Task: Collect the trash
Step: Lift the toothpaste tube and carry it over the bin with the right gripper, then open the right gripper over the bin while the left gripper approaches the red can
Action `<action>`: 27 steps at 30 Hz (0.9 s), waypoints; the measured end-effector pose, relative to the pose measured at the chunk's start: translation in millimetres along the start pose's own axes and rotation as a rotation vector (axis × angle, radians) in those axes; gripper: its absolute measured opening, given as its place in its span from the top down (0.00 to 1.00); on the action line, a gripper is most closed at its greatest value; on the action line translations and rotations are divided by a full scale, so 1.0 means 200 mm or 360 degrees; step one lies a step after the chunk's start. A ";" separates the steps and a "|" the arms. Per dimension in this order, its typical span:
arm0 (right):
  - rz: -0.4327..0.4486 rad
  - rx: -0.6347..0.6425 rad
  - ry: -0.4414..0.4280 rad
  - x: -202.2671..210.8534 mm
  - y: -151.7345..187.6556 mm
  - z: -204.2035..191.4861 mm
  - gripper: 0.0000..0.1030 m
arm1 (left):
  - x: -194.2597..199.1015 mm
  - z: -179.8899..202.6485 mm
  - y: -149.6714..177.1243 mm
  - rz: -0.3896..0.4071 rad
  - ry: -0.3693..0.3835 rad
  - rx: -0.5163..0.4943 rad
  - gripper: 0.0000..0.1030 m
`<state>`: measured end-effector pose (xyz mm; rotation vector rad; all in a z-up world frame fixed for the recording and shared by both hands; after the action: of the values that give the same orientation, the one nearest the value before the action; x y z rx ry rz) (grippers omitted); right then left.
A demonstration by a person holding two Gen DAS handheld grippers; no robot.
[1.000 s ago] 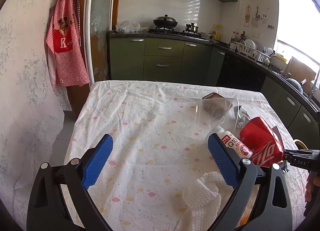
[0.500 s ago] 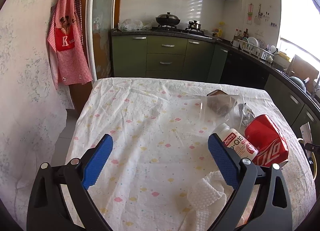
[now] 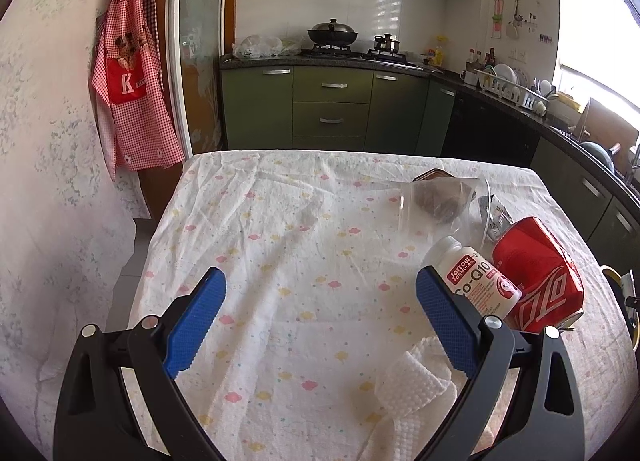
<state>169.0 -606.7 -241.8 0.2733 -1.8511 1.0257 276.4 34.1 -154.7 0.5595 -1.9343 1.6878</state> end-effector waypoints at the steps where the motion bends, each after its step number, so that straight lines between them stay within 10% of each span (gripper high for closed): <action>1: 0.0010 -0.0014 0.0009 0.00 0.00 0.01 0.61 | 0.00 0.00 0.00 -0.0001 0.0000 -0.0001 0.08; 17: 0.0048 0.0203 -0.0070 0.18 0.11 -0.06 0.52 | 0.05 0.14 -0.03 -0.0022 0.0137 -0.0069 0.08; 27: 0.0151 0.0157 -0.0210 0.32 0.12 -0.05 0.43 | 0.18 0.63 -0.26 -0.0171 0.0404 -0.0276 0.06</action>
<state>129.5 -569.2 -200.4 0.3209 -1.9498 1.1908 266.2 -96.3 -104.8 0.3576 -1.8105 1.4323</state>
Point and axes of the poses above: each gripper's, at about its wrist camera, not at the fingertips, and x roughly against the way its jaws point, z to its right, y to its underside, the point moved 9 cm from there along -x, roughly the way its jaws point, and after that the axes turned 10 degrees about -x, right-handed, at the moved point
